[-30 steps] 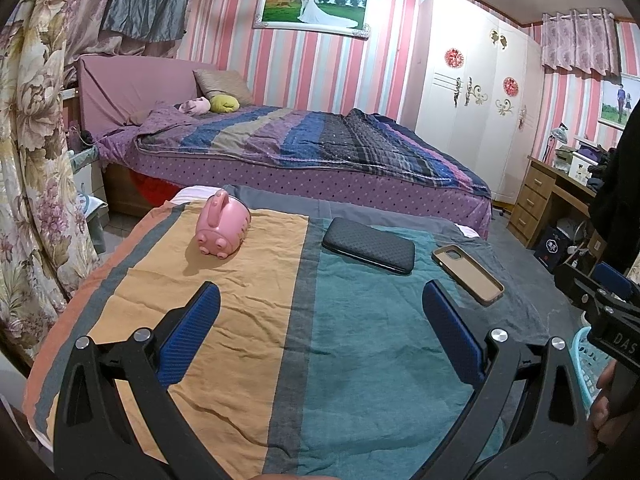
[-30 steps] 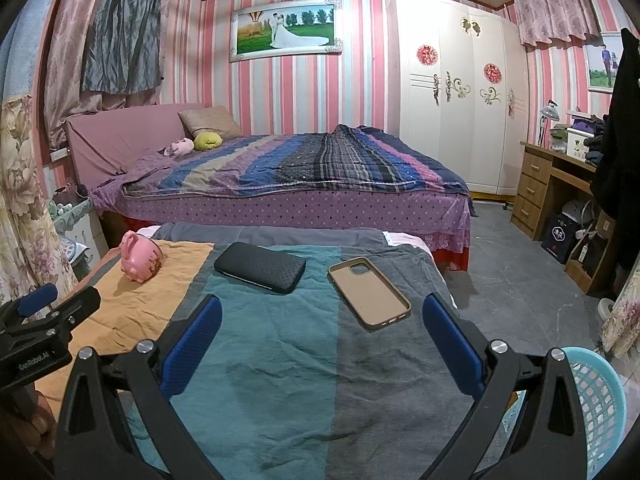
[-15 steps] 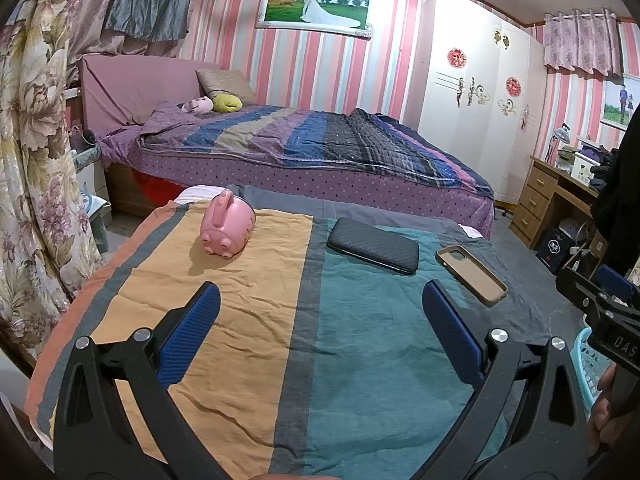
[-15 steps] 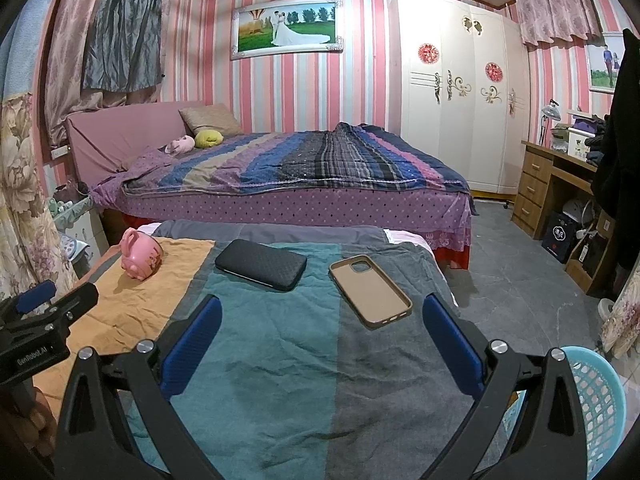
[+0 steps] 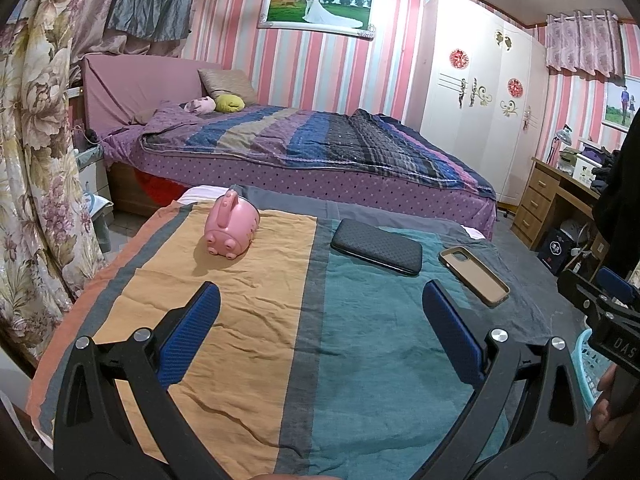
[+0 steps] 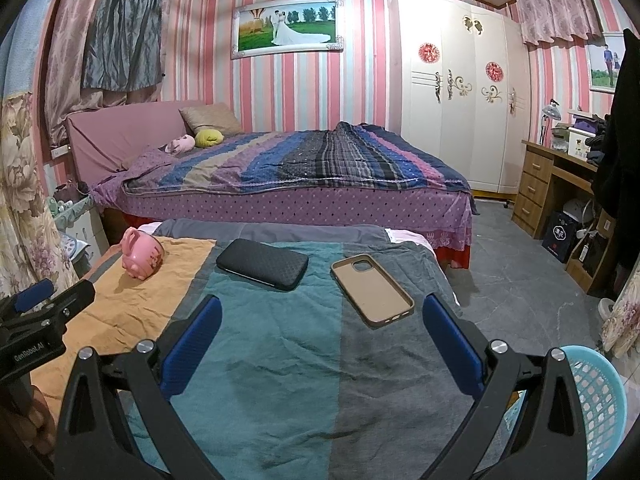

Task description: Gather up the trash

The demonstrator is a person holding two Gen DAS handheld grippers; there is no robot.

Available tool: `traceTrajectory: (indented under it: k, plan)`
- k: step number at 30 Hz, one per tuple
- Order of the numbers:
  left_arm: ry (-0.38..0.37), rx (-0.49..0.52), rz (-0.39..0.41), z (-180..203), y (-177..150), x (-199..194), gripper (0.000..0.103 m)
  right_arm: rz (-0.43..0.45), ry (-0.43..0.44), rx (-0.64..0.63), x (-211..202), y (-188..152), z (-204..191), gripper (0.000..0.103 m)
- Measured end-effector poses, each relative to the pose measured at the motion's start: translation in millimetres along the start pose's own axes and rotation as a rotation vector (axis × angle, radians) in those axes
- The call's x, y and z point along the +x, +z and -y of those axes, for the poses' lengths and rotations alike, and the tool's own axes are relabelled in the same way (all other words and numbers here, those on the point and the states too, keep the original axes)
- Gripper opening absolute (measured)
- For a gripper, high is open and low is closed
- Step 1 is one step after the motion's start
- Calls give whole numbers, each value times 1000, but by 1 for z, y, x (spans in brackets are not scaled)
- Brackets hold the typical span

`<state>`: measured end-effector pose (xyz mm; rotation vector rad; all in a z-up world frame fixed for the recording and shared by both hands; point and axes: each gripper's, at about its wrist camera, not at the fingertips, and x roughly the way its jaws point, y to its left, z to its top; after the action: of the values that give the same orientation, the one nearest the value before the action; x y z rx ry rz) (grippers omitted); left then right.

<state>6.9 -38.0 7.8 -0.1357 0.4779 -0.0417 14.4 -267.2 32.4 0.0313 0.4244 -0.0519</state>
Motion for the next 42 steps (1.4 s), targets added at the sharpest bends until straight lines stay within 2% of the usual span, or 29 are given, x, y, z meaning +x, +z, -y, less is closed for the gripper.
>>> traceTrajectory:
  k: [42]
  plan:
    - [27,22,2,3,0,1,98,-6,-7,-1,0,0,-5,98]
